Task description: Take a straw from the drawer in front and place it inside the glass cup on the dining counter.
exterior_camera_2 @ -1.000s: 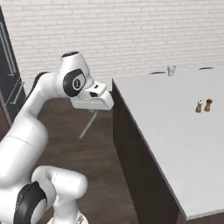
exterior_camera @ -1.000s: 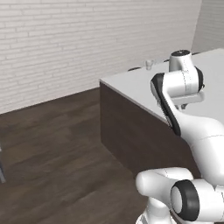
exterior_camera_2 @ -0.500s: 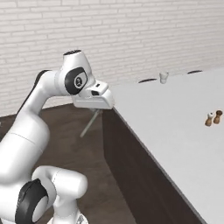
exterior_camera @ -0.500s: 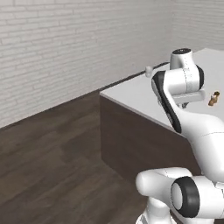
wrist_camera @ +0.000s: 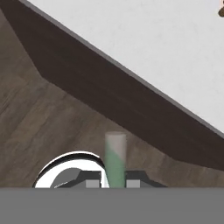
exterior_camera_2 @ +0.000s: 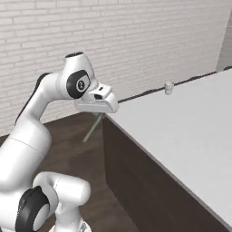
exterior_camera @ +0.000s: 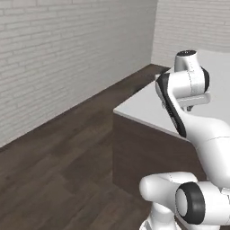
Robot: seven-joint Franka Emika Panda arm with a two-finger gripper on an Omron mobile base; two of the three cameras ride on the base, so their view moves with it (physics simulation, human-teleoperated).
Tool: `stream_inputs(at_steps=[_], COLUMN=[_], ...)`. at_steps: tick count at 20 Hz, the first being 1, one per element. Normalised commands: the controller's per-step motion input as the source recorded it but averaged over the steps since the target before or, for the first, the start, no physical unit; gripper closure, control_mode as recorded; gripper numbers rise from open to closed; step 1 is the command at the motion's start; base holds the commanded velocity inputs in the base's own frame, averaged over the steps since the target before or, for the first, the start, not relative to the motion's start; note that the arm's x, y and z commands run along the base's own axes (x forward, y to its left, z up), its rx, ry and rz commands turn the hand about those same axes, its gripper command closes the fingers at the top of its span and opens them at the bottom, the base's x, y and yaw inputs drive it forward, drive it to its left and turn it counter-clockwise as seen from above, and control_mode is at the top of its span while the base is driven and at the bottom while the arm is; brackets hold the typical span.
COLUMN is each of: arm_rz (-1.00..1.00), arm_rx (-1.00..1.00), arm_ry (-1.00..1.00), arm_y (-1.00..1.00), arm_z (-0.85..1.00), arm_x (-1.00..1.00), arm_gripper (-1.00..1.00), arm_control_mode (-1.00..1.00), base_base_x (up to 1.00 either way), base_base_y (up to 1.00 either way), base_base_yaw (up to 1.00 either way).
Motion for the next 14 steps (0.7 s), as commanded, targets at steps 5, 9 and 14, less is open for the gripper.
stream_inputs(at_steps=[5,9,14], arm_rz=[0.0,0.0,0.0], arm_rx=[0.0,0.0,0.0], arm_ry=[0.0,0.0,0.0], arm_y=[0.0,0.0,0.0], arm_z=[0.0,0.0,0.0], arm_x=[0.0,0.0,0.0], arm_gripper=[1.0,1.0,1.0], arm_control_mode=[1.0,1.0,1.0], base_base_x=[0.66,0.62,0.64], base_base_y=[0.89,0.91,0.99], base_base_yaw=[-0.33,-0.33,-0.34])
